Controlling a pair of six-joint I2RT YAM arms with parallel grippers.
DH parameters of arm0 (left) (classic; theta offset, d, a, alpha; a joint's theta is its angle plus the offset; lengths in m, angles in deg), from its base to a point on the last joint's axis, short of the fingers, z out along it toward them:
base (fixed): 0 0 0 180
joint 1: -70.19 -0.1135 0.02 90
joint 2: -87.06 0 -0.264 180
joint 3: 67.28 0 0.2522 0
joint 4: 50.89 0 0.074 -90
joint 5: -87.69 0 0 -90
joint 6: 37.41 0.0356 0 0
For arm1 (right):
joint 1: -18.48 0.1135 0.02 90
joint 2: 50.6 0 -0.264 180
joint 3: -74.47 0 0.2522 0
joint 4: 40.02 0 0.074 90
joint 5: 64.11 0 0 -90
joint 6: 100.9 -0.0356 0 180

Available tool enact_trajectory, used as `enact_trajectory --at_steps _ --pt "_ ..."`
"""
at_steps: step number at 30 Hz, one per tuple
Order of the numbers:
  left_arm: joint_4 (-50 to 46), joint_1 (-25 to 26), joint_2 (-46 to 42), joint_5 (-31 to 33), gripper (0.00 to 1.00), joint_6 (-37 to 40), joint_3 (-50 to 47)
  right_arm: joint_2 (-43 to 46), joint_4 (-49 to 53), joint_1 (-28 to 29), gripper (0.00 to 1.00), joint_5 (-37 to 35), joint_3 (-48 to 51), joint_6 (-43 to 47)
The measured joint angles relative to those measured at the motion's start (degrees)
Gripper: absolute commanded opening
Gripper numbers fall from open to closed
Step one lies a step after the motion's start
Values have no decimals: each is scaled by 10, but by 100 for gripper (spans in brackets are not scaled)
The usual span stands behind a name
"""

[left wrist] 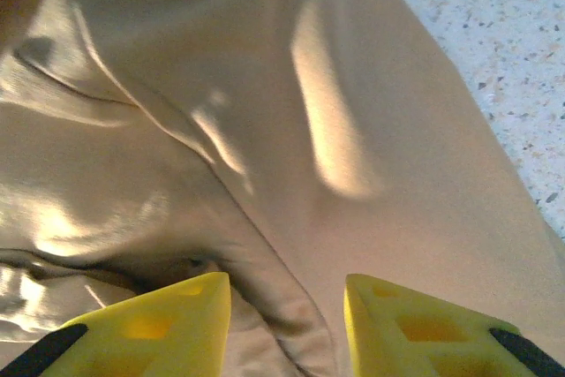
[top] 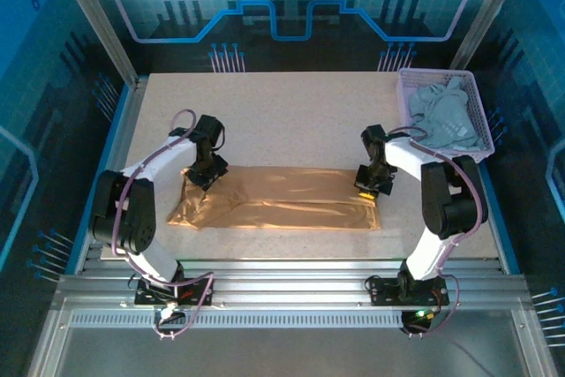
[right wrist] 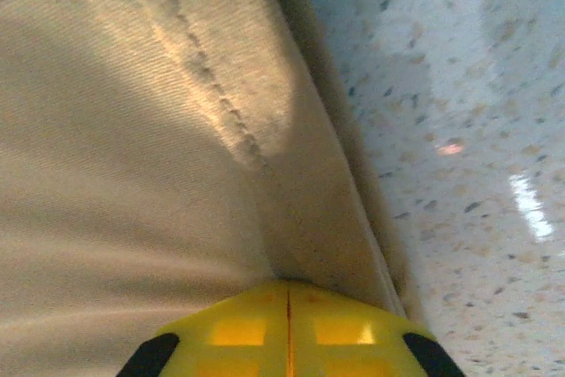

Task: Fold and stack the t-shirts

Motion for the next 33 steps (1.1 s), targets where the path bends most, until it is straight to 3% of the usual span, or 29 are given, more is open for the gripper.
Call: enact_trajectory --at_steps 5,10,18,23,33 --pt "2 -89 -10 0 38 24 6 24 5 35 18 -28 -47 26" --pt "2 -156 46 0 36 67 66 -6 -10 72 17 -7 -98 34" --pt "7 -163 98 0 26 126 78 -100 14 62 18 9 -123 25" --pt "6 -163 128 3 0 155 85 -128 45 33 18 14 -154 19" --pt "3 -197 221 32 0 204 191 -187 89 11 15 8 -243 38"
